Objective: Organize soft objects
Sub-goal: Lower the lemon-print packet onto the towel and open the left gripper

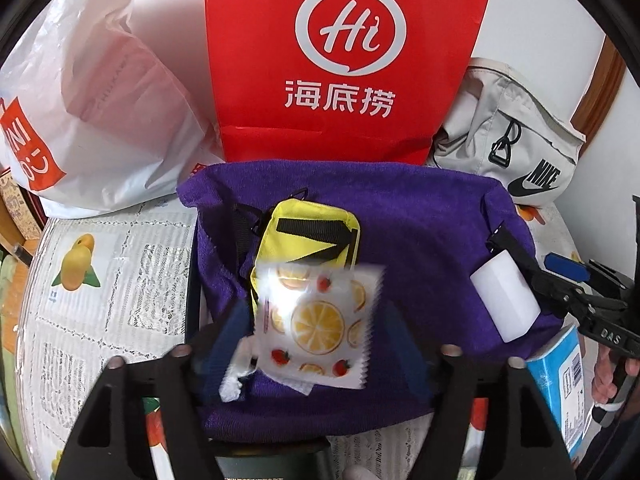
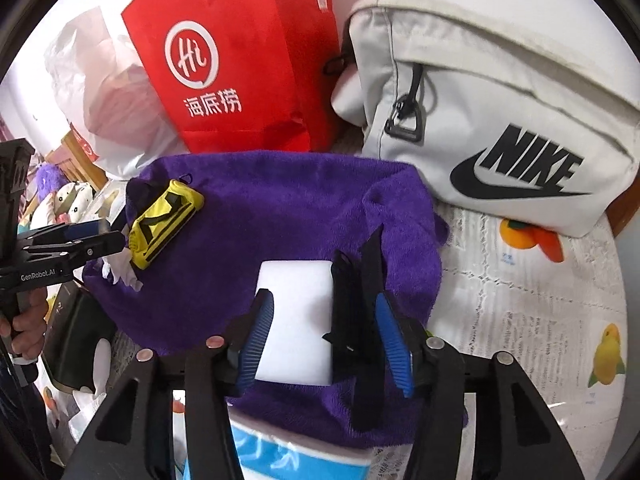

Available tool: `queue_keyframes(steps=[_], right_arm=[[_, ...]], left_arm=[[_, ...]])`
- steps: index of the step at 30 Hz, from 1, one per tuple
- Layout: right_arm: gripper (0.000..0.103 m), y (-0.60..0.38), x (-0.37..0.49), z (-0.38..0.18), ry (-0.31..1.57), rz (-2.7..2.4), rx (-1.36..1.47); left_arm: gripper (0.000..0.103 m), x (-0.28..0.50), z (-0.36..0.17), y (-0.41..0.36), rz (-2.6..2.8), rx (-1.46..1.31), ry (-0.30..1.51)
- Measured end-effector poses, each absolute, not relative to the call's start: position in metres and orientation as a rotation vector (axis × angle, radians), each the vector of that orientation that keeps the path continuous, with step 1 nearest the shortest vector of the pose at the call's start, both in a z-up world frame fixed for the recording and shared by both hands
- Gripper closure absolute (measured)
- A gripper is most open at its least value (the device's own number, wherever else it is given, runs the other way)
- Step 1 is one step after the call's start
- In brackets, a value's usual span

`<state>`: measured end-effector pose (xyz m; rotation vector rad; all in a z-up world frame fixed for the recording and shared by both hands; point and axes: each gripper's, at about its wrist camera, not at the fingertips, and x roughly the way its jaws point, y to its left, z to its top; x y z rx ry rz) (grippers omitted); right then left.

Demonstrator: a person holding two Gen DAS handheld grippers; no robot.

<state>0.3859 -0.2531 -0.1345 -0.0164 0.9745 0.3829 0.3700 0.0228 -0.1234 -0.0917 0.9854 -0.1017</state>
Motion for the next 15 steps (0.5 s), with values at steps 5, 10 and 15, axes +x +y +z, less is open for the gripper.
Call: queue_keyframes(steps=[5,10,15], right_arm=[[0.049,-0.253,0.374,-0.122,0.952,0.38,-0.021],[0.048,-0.248,0.356,-0.107,0.921,0.378,-0.022],[0.048,-0.235,0.324,-0.096,0.9,0.411,-0.015]], left_arm=[[0.025,0.366,-0.118,0.021,-0.091,-0.078,0.98],[0.025,0.355,-0.109,0.022,-0.085,-0.066,0.97],[0.025,0.334,-0.097,0.028,-0.087,-0.083,0.953]])
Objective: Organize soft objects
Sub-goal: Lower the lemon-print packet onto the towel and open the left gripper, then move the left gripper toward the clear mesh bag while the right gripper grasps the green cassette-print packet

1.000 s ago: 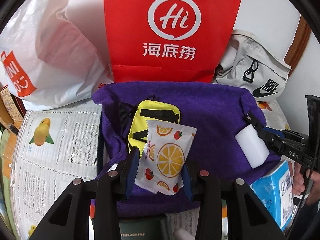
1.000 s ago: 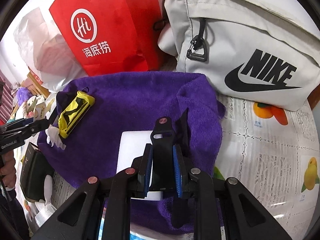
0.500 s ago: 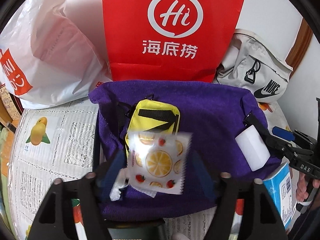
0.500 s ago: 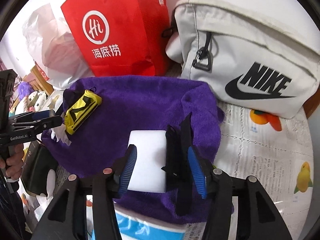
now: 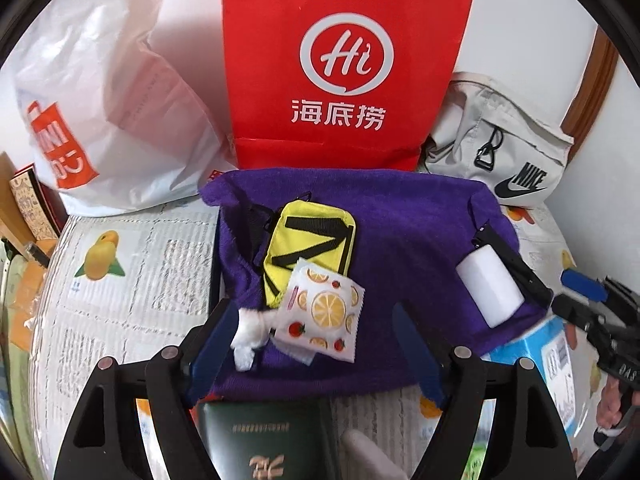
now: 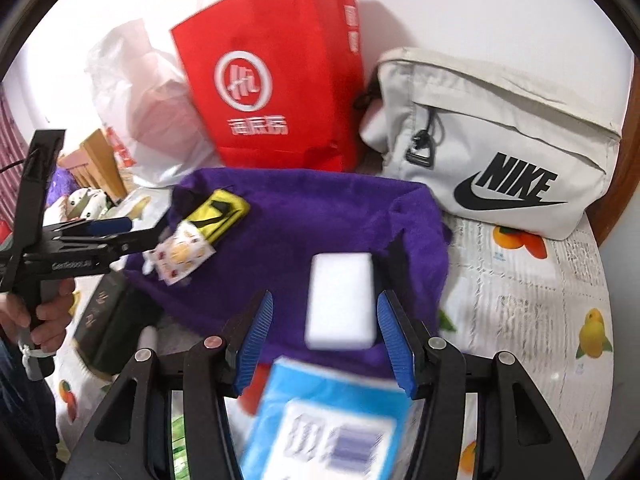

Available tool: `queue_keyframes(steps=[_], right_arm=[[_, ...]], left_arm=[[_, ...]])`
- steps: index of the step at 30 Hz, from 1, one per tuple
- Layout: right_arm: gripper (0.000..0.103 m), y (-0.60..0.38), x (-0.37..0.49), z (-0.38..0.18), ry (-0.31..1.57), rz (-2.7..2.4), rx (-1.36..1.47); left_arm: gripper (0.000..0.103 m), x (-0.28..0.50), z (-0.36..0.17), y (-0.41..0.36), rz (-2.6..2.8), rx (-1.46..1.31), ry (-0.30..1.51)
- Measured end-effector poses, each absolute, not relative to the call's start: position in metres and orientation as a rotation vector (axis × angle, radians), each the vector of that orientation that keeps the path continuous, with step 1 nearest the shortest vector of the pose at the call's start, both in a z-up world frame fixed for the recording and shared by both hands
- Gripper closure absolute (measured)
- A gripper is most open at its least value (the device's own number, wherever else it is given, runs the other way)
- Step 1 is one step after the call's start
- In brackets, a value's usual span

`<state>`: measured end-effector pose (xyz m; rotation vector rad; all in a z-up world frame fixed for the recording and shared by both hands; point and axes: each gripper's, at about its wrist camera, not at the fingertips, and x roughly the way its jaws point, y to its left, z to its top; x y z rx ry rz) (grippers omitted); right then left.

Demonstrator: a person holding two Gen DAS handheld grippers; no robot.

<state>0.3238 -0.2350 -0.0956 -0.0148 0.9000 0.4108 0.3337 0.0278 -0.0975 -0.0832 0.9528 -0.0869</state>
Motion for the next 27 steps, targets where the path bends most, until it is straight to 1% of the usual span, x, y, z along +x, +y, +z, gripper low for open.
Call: queue_keyframes(steps=[6,8,9,11,13,15,18,24,27], right_arm=[[0.048,-0.212,0.273,-0.095,0.917,0.471,-0.01],[0.041,-0.2,0.253,-0.098,0.917,0.512,-0.017],[0.034,-0.194,0.242,-0.1,0.916,0.53,-0.023],[0.033,-0.184,0.224,-0.105,0.921,0.553,-0.042],[0.027,-0.173,0.208,-0.111,0.936,0.569,-0.06],[0.025,-0.164,0.195,-0.118,0.948,0.57,-0.069],[0.025,-0.154,0.185,-0.129,0.971,0.536,-0.077],[0.025,-0.138,0.174,-0.144,0.936,0.453,-0.151],[0.025,-0.133,0.178,-0.156,0.961,0.428,-0.182]], left_arm=[[0.025,0.299,-0.089,0.039,-0.09,-0.108,0.943],[0.025,0.286,-0.087,0.043,-0.093,-0.12,0.94],[0.025,0.279,-0.087,0.045,-0.096,-0.129,0.939],[0.025,0.267,-0.088,0.05,-0.101,-0.14,0.942],[0.025,0.255,-0.089,0.054,-0.105,-0.151,0.941],[0.025,0.245,-0.09,0.058,-0.108,-0.161,0.938],[0.025,0.231,-0.092,0.063,-0.108,-0.178,0.936],[0.025,0.213,-0.105,0.07,-0.129,-0.203,0.96],[0.025,0.207,-0.11,0.073,-0.132,-0.21,0.967]])
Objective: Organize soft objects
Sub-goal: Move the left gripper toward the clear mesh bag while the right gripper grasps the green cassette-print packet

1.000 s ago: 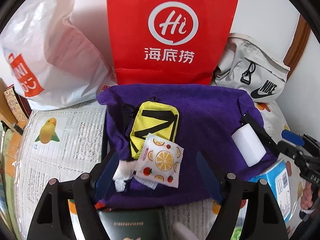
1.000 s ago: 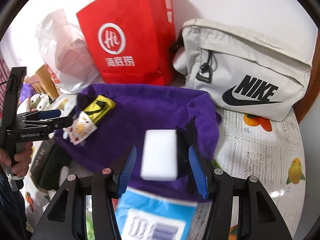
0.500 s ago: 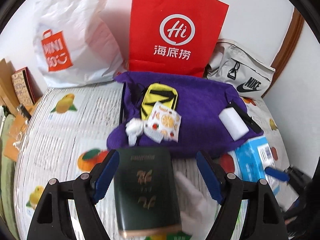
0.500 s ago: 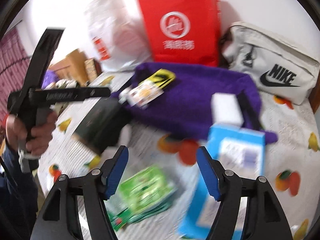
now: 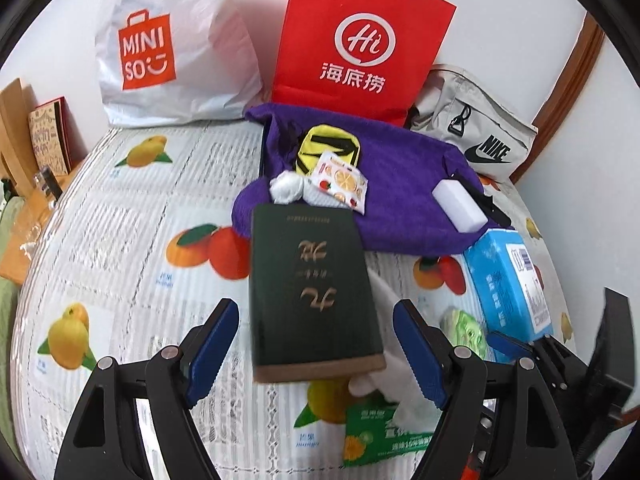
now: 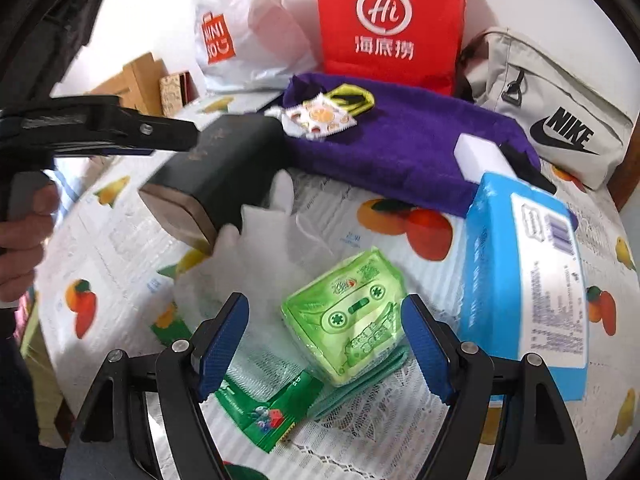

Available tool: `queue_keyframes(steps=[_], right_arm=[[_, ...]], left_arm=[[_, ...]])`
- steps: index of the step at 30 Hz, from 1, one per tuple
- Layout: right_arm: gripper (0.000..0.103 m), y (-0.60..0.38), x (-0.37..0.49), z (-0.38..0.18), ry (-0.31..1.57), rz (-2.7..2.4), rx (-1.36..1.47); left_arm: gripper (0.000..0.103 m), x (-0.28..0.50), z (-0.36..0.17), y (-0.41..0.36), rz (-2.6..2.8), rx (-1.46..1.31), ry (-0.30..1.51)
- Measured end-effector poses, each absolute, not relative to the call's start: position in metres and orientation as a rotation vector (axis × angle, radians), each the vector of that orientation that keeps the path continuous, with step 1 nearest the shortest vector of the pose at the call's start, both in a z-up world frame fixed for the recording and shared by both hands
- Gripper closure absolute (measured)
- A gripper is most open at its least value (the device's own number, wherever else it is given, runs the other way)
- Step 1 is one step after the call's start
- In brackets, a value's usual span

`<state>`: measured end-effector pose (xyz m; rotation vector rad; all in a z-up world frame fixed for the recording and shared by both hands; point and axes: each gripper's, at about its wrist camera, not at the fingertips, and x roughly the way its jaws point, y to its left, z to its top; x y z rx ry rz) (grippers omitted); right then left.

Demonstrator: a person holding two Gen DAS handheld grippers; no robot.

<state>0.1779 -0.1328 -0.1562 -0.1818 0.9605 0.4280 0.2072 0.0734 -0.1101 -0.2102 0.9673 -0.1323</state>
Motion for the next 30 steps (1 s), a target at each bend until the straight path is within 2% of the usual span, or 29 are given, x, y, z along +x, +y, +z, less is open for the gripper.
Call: queue_keyframes(steps=[2,4,7,19,30], right_arm=[[0.028,-0.13,0.181,-0.165,0.973,0.377,-0.222],[0.039,-0.128,0.179,-0.165,0.952,0.354,-0.251],[0.044,-0.134,0.176,-0.157,0.95,0.386,-0.203],[0.045,-0.163,0.137,-0.114,0.856,0.432,-0.039],[0.045,-0.194,0.084,-0.126,0.862,0.412,-0.054]], left_arm=[[0.025,0.204,-0.111,0.076,-0.136,-0.222,0.968],[0.025,0.199,-0.113,0.08,-0.139,-0.228,0.967],[0.025,0.194,-0.114,0.082,-0.14,-0.226,0.969],[0.025,0.163,-0.128,0.057,-0.204,-0.198,0.99],[0.028,0.156,-0.151,0.005,-0.269,-0.145,1.003]])
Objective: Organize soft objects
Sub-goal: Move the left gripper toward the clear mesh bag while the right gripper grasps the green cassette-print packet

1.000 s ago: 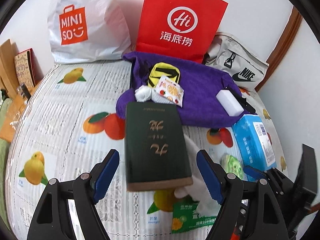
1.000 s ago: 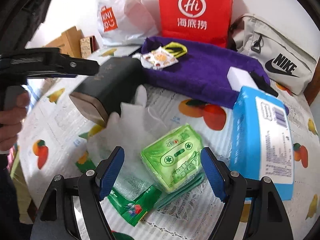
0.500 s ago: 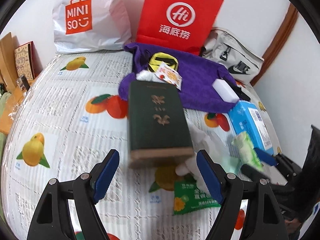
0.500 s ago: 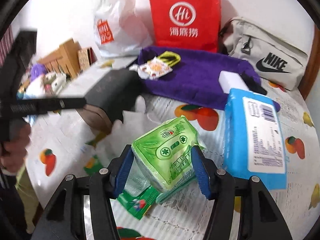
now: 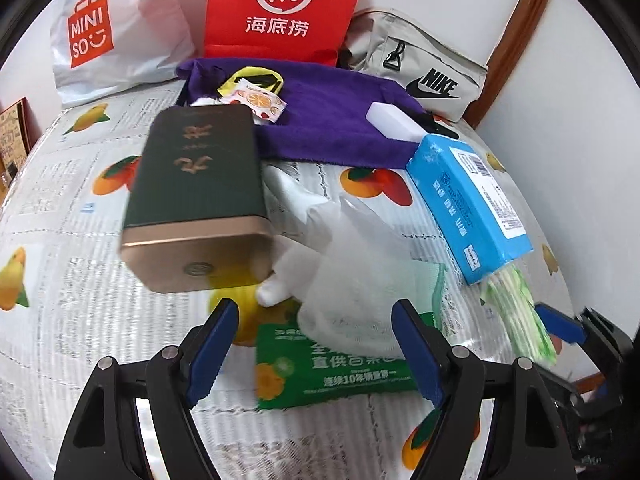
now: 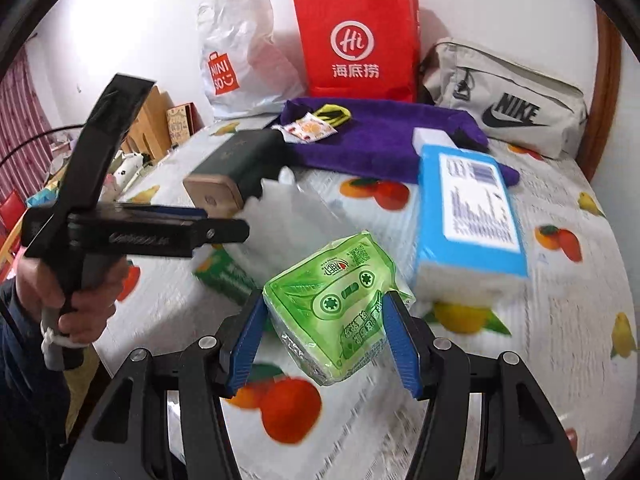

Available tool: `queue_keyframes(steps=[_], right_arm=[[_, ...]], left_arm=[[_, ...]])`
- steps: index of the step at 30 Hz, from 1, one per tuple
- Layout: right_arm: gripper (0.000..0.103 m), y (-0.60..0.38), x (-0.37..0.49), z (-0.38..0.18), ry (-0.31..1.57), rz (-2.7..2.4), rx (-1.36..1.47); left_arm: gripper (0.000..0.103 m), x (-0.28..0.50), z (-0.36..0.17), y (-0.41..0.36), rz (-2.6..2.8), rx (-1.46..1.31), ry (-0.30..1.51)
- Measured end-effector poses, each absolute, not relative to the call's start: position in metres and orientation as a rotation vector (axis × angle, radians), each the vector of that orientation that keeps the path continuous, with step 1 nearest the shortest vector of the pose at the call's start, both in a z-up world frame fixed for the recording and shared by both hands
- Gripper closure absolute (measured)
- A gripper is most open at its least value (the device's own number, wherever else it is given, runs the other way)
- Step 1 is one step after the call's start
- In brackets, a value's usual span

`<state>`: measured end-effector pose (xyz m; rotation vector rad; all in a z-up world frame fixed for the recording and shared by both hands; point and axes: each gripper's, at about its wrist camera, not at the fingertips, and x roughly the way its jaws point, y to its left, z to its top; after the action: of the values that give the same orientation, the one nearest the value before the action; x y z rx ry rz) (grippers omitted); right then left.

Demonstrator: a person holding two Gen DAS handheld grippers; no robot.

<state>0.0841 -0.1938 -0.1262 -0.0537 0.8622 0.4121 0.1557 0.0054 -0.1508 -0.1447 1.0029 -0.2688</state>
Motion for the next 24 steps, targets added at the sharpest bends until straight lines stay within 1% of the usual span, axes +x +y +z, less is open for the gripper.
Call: queue_keyframes(steps=[1,2,3,4,6,7,8,9,12,17,24], right_arm=[[0.045,-0.197,0.081,-0.128,0.863,0.405,-0.053],[0.045,-0.2,0.079,-0.129,0.865,0.399,-0.051],[0.045,-0.203,0.077,-0.131,0.867,0.392,-0.048],[0.045,-0.206,0.076,-0.132,0.868,0.385,-0.043],[0.045,-0.212,0.075,-0.135,0.872,0.374,-0.033],[0.045,-0.214,0.074,-0.136,0.873,0.366,-0.029],[0.045,-0.216,0.074,-0.138,0.875,0.357,-0.026],[0.045,-0.218,0.074,-0.139,0.876,0.354,-0.023],[0.045,-0.22,0.072,-0.14,0.877,0.338,-0.019],[0.045,-0.222,0.068,-0.139,0.867,0.321,-0.018],[0.045,-0.225,0.063,-0.141,0.871,0.289,-0.023]], left_arm=[[0.03,0.156,-0.153,0.003,-0.267,-0.143,1.006],[0.035,0.157,-0.155,0.002,-0.267,-0.142,1.009],[0.044,0.158,-0.158,0.001,-0.267,-0.142,1.016],[0.049,0.159,-0.16,0.001,-0.266,-0.146,1.022],[0.069,0.16,-0.163,-0.001,-0.276,-0.147,1.031],[0.075,0.159,-0.164,-0.002,-0.279,-0.143,1.031],[0.086,0.157,-0.163,-0.002,-0.283,-0.139,1.022],[0.091,0.155,-0.161,-0.001,-0.288,-0.136,1.013],[0.093,0.145,-0.152,0.004,-0.291,-0.134,0.982],[0.093,0.125,-0.141,0.024,-0.243,-0.123,0.957],[0.093,0.092,-0.147,0.07,-0.134,-0.144,0.992]])
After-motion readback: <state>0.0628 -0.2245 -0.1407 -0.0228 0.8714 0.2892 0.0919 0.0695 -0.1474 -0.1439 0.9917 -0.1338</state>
